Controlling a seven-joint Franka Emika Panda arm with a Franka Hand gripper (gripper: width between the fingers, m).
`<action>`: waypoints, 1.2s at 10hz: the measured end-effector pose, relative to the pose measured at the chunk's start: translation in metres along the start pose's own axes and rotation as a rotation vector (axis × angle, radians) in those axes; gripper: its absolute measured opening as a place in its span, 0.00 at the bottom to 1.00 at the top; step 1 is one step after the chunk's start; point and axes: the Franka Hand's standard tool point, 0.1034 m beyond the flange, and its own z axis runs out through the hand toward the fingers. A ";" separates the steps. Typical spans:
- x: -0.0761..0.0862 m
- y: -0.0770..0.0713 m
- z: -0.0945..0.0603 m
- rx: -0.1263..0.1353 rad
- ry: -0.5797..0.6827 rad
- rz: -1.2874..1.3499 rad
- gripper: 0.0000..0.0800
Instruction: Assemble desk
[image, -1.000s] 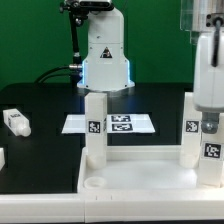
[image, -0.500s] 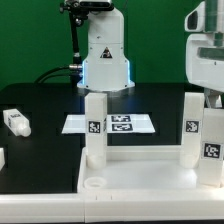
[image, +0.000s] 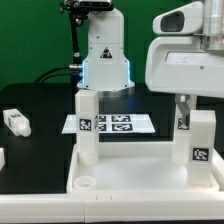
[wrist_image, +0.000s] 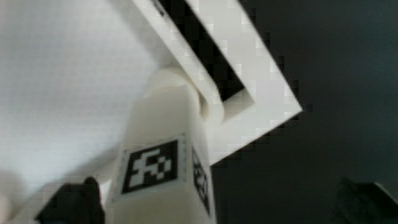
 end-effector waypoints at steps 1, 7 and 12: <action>-0.003 0.000 0.002 -0.005 -0.012 -0.102 0.81; -0.004 0.003 0.003 -0.009 -0.015 -0.081 0.28; -0.006 0.003 0.005 -0.010 -0.017 -0.080 0.00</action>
Offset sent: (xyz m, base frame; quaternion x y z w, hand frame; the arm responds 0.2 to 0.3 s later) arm 0.0000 0.0000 0.0000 0.0000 0.0000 0.0000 1.0000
